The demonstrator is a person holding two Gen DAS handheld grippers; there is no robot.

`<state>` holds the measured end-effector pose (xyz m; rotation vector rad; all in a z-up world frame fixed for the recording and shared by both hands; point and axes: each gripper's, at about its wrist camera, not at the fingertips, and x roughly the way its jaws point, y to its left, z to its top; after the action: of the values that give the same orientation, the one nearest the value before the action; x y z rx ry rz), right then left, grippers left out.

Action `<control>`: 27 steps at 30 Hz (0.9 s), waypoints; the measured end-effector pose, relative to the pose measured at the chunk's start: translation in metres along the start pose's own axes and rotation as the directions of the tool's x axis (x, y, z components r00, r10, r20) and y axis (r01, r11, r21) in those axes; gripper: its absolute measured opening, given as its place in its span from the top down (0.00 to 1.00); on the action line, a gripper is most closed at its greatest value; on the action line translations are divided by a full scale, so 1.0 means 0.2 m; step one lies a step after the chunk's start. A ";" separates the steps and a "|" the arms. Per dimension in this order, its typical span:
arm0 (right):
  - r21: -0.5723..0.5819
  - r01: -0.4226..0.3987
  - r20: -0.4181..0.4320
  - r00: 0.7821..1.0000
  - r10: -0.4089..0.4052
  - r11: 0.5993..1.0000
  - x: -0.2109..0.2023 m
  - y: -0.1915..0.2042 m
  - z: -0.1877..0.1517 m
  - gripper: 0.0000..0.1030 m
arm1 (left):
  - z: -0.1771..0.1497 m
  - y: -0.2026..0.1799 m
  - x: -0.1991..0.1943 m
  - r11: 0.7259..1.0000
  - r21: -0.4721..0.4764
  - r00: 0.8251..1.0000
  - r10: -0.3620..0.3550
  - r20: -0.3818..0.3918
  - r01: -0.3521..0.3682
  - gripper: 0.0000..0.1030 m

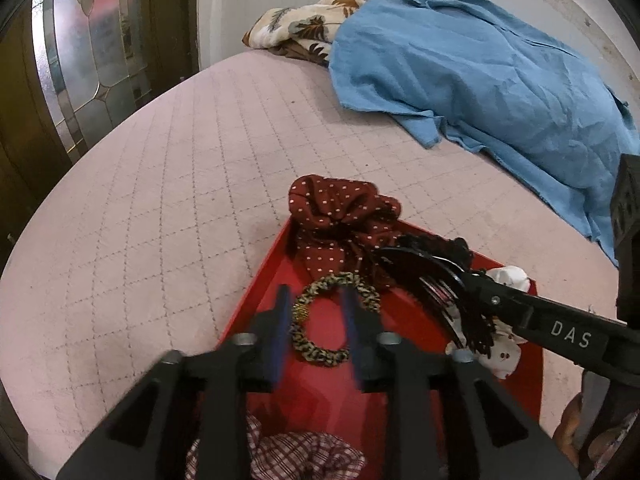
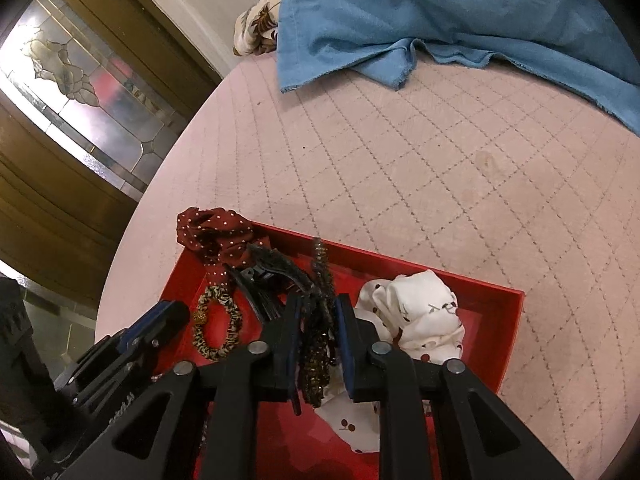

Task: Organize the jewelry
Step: 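Carry the leopard tie with left while right carries the claw clip into the tray, open both, then move both open grippers to the two black hair ties on the bed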

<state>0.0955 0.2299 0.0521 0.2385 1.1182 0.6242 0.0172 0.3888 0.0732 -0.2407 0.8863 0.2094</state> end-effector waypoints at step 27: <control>-0.009 0.183 -0.008 0.983 -0.183 0.983 -0.36 -0.32 -0.56 0.87 | -0.26 -0.22 -0.61 0.999 -0.014 0.995 -0.039 0.094 0.041 0.52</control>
<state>-0.0036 0.1228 0.0274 0.1235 1.1317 0.4663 -0.0843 0.3227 0.1433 -0.2615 0.7862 0.1893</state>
